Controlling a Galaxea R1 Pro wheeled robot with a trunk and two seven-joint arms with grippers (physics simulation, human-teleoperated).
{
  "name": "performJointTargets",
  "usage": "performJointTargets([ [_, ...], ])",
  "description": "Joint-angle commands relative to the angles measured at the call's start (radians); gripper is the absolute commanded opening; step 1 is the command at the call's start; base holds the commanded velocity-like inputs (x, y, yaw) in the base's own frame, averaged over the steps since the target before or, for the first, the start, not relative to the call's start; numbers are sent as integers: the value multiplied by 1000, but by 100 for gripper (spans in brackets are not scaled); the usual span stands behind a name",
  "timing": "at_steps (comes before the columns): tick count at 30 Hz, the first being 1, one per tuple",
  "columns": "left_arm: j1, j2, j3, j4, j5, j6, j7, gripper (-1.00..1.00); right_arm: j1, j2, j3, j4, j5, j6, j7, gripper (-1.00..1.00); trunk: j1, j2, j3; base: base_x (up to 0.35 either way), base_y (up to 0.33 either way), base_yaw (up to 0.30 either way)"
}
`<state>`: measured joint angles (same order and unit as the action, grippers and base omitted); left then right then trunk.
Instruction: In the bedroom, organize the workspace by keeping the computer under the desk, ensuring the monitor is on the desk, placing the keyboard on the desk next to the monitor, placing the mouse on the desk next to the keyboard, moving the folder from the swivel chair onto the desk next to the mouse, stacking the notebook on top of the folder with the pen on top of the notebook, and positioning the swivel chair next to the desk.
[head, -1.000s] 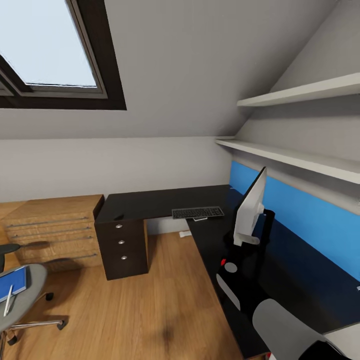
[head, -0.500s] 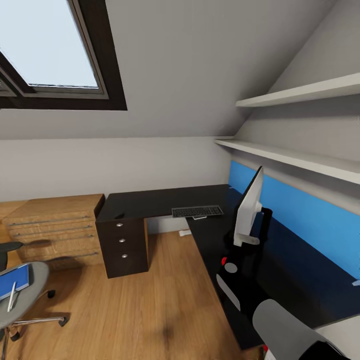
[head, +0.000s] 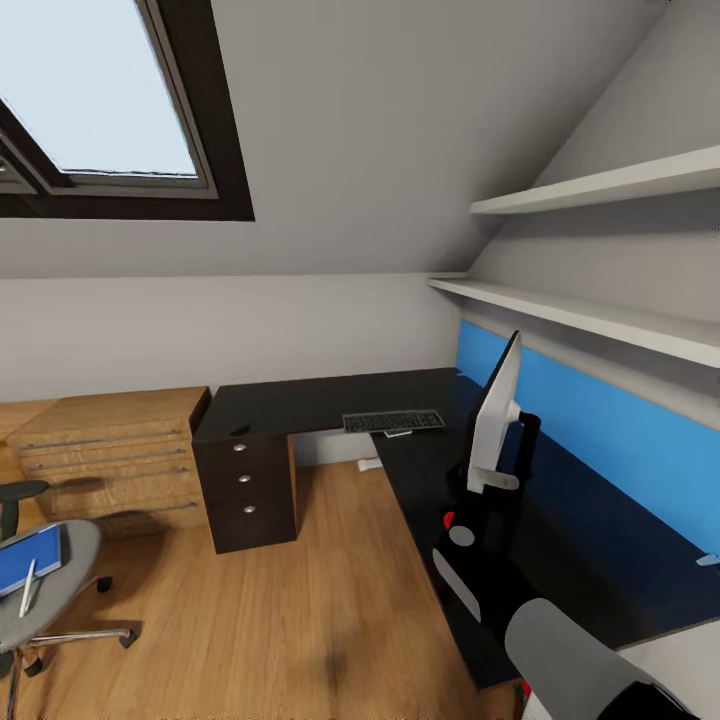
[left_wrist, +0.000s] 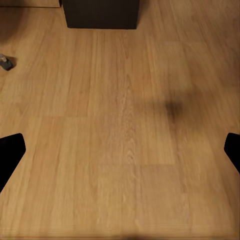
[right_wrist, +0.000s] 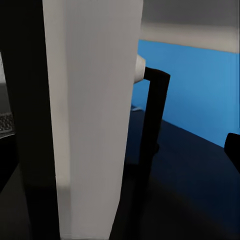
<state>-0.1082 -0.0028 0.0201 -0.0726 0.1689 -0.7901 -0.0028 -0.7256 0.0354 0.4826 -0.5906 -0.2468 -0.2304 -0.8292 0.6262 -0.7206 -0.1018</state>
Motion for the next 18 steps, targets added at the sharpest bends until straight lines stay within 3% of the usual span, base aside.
performJointTargets([
  [1, -1, 0, 1, 1, 1, -3, 0, 100, -1, -1, 7, 0, -11, -6, -5, 100, 0, -1, -2, -60, -27, 0],
  [18, -1, 0, 1, 1, 1, -3, 0, 100, 5, 0, 10, 0, -11, -5, -5, 100, 0, -1, 10, -9, -4, 0],
])
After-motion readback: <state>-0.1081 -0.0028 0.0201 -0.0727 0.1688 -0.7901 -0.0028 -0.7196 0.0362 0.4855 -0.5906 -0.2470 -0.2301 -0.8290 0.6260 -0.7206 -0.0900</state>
